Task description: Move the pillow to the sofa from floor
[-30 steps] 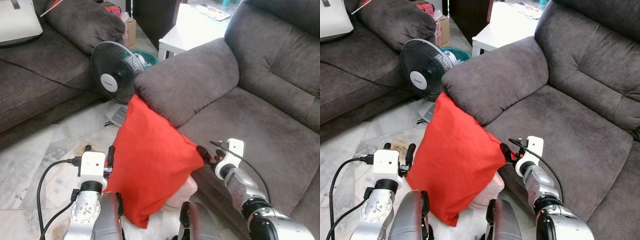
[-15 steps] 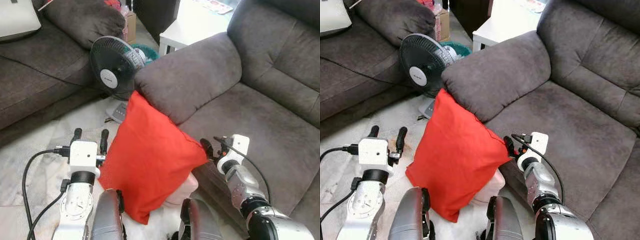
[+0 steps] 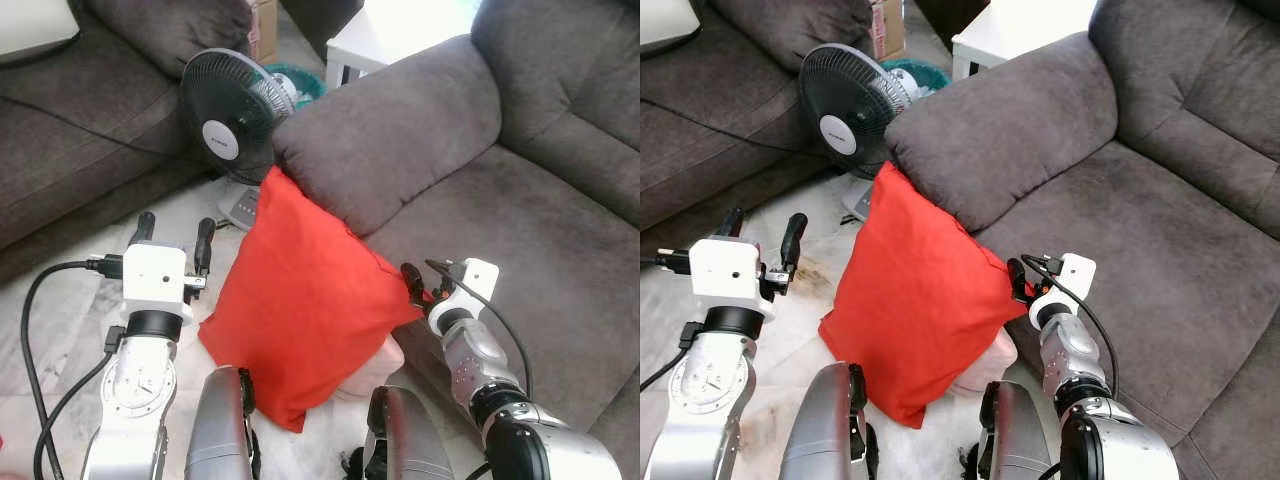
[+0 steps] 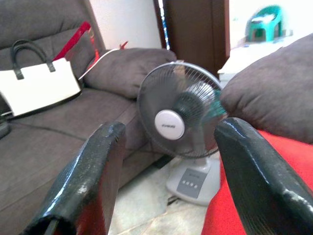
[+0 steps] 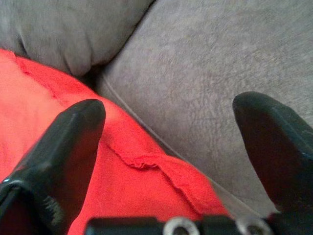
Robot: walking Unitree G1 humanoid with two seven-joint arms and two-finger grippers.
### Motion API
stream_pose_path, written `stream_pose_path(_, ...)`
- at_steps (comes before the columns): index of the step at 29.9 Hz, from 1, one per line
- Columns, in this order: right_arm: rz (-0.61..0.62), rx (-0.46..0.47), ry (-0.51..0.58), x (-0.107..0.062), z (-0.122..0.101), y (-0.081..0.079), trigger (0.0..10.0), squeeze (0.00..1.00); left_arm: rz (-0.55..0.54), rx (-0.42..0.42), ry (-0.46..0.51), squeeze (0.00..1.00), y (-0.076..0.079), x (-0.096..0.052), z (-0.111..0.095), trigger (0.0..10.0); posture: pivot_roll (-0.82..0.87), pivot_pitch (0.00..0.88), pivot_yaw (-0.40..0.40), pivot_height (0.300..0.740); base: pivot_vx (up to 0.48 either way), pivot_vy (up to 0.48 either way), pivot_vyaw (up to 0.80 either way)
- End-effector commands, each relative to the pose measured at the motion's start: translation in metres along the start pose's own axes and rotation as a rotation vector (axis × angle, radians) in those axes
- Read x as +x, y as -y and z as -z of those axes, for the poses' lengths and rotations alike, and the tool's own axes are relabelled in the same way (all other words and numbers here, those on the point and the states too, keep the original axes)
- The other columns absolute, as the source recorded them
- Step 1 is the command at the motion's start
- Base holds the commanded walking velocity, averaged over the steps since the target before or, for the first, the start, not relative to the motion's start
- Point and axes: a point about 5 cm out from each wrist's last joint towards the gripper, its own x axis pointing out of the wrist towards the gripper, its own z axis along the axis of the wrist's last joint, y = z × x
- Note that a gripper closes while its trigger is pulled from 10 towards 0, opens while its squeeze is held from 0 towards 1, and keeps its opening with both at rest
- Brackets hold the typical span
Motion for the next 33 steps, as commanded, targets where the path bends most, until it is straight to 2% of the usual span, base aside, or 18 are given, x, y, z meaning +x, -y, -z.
stream_pose_path(1, 0.03, 0.001, -0.034, -0.003, 0.006, 0.007, 10.0, 0.0, 0.0, 0.012, -0.025, 0.0, -0.003, -0.007, -0.001, 10.0, 0.3, 0.251, -0.116, 0.584, 0.0, 0.0, 0.0)
stream_pose_path(7, 0.05, -0.012, -0.043, -0.004, 0.008, 0.009, 10.0, 0.0, 0.015, 0.01, -0.054, 0.0, -0.002, -0.013, -0.001, 10.0, 0.3, 0.264, -0.121, 0.584, 0.0, 0.0, 0.0)
stream_pose_path(15, 0.065, -0.006, -0.015, -0.003, -0.006, 0.018, 10.0, 0.0, 0.028, -0.01, -0.068, 0.0, 0.005, -0.012, -0.001, 10.0, 0.28, 0.256, -0.134, 0.584, 0.0, 0.0, 0.0)
stream_pose_path(18, 0.104, 0.005, -0.017, -0.005, -0.013, 0.032, 10.0, 0.0, 0.056, -0.025, -0.093, 0.0, 0.01, -0.014, 0.003, 10.0, 0.28, 0.255, -0.136, 0.584, 0.0, 0.0, 0.0)
stream_pose_path(20, 0.111, 0.004, -0.022, -0.006, -0.013, 0.033, 10.0, 0.0, 0.062, -0.027, -0.099, 0.0, 0.011, -0.015, 0.003, 10.0, 0.28, 0.255, -0.136, 0.584, 0.0, 0.0, 0.0)
stream_pose_path(24, 0.139, -0.027, -0.101, -0.012, 0.0, 0.041, 10.0, 0.0, 0.09, -0.037, -0.11, 0.0, 0.015, -0.017, 0.003, 10.0, 0.27, 0.262, -0.132, 0.584, 0.0, 0.0, 0.0)
stream_pose_path(29, 0.135, -0.012, -0.167, -0.016, 0.01, 0.044, 10.0, 0.0, 0.11, -0.042, -0.124, 0.0, 0.016, -0.019, 0.004, 10.0, 0.27, 0.266, -0.127, 0.584, 0.0, 0.0, 0.0)
stream_pose_path(31, 0.134, 0.0, -0.187, -0.017, 0.012, 0.046, 10.0, 0.0, 0.114, -0.043, -0.127, 0.0, 0.017, -0.019, 0.005, 10.0, 0.27, 0.266, -0.125, 0.584, 0.0, 0.0, 0.0)
stream_pose_path(33, 0.129, 0.074, -0.197, -0.018, 0.014, 0.048, 10.0, 0.0, 0.118, -0.043, -0.13, 0.0, 0.017, -0.019, 0.006, 10.0, 0.27, 0.265, -0.125, 0.584, 0.0, 0.0, 0.0)
